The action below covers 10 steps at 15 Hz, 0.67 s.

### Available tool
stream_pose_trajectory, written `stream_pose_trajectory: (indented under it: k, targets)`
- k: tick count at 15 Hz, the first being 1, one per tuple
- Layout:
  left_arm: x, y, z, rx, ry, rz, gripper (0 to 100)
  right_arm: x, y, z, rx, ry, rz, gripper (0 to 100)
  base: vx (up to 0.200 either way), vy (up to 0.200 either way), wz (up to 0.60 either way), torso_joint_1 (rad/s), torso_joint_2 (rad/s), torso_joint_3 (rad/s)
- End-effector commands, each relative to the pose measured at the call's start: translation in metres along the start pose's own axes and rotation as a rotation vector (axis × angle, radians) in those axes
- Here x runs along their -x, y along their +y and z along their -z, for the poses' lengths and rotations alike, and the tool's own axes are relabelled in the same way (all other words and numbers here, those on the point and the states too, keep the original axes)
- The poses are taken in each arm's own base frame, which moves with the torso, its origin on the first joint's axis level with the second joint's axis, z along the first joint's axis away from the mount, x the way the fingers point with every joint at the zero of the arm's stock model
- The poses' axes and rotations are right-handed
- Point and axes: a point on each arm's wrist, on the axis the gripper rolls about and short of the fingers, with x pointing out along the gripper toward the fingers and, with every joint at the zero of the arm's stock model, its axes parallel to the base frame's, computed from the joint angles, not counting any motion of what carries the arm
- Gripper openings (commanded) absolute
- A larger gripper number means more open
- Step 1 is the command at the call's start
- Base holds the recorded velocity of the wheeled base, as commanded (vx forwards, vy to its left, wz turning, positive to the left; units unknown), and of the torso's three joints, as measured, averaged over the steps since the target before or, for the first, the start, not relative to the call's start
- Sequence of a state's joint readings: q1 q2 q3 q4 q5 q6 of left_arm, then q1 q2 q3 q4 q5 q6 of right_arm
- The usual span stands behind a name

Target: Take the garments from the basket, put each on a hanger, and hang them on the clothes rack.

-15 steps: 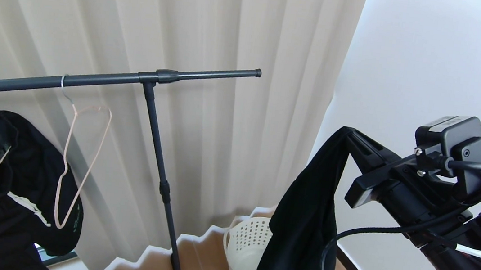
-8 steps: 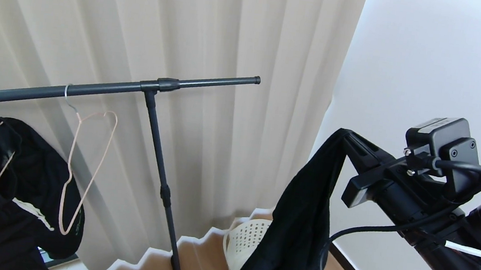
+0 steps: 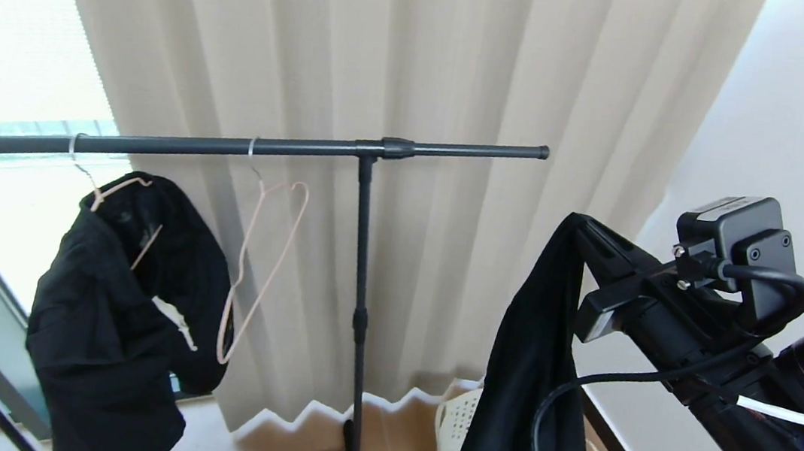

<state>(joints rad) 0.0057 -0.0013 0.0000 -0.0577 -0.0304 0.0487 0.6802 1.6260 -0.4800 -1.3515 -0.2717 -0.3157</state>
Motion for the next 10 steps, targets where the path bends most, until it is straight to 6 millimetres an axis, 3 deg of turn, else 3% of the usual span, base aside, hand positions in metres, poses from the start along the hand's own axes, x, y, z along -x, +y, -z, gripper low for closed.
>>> stream_pose_trajectory:
  k: [1, 5, 10]
  targets:
    - [-0.0001, 0.0000, -0.0001, 0.000, 0.001, 0.001, 100, -0.0010, 0.0011, 0.0018, 0.002, 0.005, -0.003, 0, 0.000, 0.000, 0.60, -0.002, 0.00, 0.002]
    - [-0.0001, -0.0001, -0.0001, -0.002, 0.000, 0.003, 100, -0.0010, 0.0002, 0.0016, 0.002, 0.005, 0.001, 0, 0.000, 0.000, 0.00, 0.000, 0.00, 0.000]
    - [-0.0001, -0.0001, -0.0001, -0.002, 0.000, 0.003, 100, -0.0010, 0.0002, 0.0016, 0.002, 0.005, 0.001, 0, -0.200, 0.000, 0.00, 0.003, 0.00, 0.002]
